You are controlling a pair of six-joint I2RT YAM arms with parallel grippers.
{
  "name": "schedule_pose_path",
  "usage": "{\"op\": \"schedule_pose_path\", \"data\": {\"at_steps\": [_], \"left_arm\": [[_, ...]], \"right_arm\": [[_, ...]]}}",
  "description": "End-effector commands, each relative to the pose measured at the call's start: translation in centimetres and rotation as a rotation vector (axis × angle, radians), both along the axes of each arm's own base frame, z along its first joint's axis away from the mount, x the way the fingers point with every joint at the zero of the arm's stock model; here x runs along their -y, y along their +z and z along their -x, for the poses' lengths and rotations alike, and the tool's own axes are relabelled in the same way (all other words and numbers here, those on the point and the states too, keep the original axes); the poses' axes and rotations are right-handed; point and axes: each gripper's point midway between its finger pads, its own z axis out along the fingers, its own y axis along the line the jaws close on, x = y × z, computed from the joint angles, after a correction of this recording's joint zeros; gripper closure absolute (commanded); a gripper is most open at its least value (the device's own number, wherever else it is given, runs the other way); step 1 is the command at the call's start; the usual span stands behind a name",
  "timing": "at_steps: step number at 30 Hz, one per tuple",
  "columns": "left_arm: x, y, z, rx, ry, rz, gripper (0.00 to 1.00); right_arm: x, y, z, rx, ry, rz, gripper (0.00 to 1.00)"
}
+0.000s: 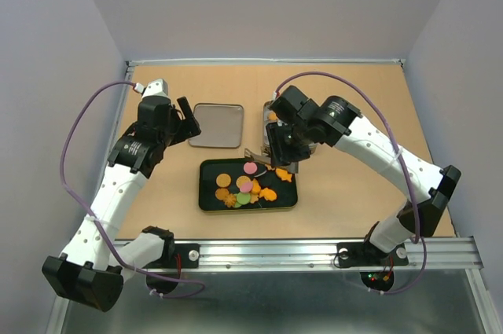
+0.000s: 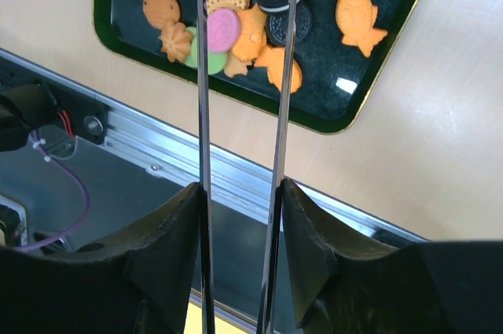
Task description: Pack the cookies
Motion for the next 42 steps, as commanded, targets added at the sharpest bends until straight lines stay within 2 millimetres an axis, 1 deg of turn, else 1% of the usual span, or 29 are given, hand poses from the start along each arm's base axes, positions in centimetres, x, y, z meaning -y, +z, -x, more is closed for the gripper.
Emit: {"op": "schedule_pose_path", "data": {"at_steps": [1,5,9,14,23,28,30,42], "left_arm": [[0.1,1.3,0.2,0.056,-0.003,0.021,0.12],[-0.1,1.0,0.5,0.050,0.000,0.019,0.12],[-0.1,0.5,0.8,0.045,-0.001,0.022,0.12],[-0.2,0.3,1.2,0.045,0.000,0.026,0.12],[-0.4,0.4,1.5,0.048,0.002,0.015,0.12],[-0.6,0.5,1.5,0.048,0.004,0.006,0.12],[-0.7,0.5,1.6,0.047,0.005,0.002,0.12],[-1.0,0.5,1.5,0.045,0.008,-0.026,0.12]], "right_arm": [[1.5,-0.5,1.5,-0.011,-0.011,0.050,0.51],[1.9,-1.1,2.7,-0.037,-0.024,0.059,0.51],[2.1,-1.7,3.0,-0.053,-0.036,0.073,0.52],[1.9,-2.4,2.9,-0.060,-0.053,0.088,0.52],[0.4,-3.6,2.1,-0.064,-0.056,0.072,0.52],[-0.4,-3.9,1.6,-0.060,-0.047,0.062,0.52],[-0.5,-4.4,1.5,-0.067,-0.043,0.072,0.52],[-0.4,-5.6,1.5,-0.083,-0.047,0.101,0.52]]}}
